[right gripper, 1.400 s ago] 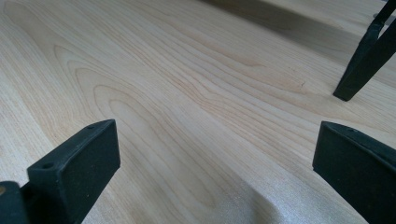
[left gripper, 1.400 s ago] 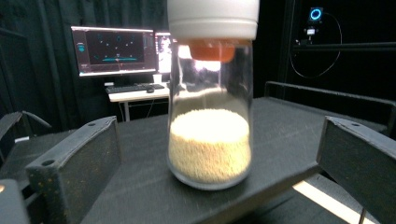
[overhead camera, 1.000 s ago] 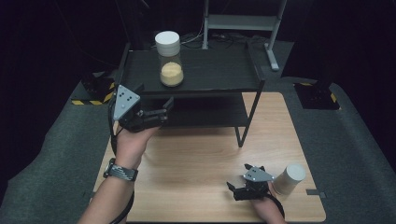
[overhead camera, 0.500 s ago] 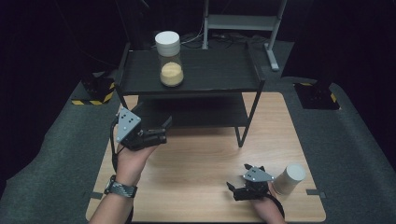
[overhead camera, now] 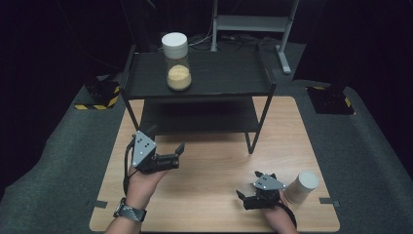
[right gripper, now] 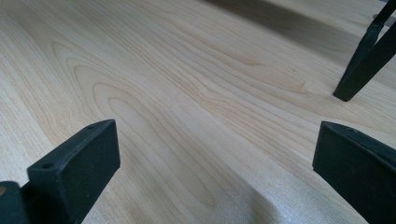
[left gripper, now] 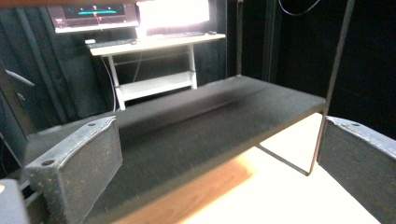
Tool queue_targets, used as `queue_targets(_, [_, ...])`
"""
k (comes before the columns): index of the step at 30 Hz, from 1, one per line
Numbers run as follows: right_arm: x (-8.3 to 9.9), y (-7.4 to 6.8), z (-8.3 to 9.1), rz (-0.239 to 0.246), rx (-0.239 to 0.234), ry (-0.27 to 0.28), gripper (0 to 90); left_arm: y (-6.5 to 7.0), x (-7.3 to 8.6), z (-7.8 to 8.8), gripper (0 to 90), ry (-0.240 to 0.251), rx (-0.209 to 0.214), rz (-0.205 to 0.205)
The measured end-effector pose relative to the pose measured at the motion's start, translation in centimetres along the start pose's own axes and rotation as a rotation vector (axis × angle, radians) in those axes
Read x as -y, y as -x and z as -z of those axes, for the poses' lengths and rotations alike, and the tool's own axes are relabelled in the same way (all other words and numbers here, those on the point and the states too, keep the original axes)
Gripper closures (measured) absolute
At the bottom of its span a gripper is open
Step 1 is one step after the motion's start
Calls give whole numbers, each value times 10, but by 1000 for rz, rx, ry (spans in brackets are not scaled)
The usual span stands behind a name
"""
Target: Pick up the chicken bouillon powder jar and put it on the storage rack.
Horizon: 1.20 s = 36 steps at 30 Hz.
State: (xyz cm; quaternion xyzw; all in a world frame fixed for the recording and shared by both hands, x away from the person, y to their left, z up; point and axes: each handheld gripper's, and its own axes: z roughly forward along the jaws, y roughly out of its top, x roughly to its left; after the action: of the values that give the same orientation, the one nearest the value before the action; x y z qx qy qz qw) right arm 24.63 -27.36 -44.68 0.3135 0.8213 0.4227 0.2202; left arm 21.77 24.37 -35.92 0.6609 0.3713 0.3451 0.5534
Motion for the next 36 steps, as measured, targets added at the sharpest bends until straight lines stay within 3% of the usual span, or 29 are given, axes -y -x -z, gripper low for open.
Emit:
queue_targets(7, [-1, -1, 0, 7, 1, -3, 0, 9, 31, 2, 3, -27, 3, -21])
queue_targets(11, [-1, -1, 0, 8, 2, -3, 0, 11, 44, 3, 3, -36, 7, -3])
queue_targets(15, [-1, -1, 0, 9, 0, -4, 0, 14, 63, 4, 3, -75, 4, -4])
queue_targets(20, [-1, -1, 0, 7, 3, -4, 0, 16, 91, 4, 3, -127, 14, 30])
queue_targets(24, [-1, -2, 0, 8, 8, -5, 0, 17, 99, 3, 3, -163, 21, 5])
queue_targets(28, [-1, -4, -1, 10, 16, -7, 0, 15, 106, 3, 3, -190, 29, 7])
queue_targets(30, [-2, -5, -1, 12, 18, -9, 0, 16, 110, 1, 3, -220, 25, -14])
queue_targets(34, [-3, -6, -1, 12, 24, -14, 0, 13, 113, -5, 3, -286, 25, -14])
queue_targets(36, [-3, -6, -1, 12, 25, -16, 0, 15, 114, -6, 3, -283, 16, -38])
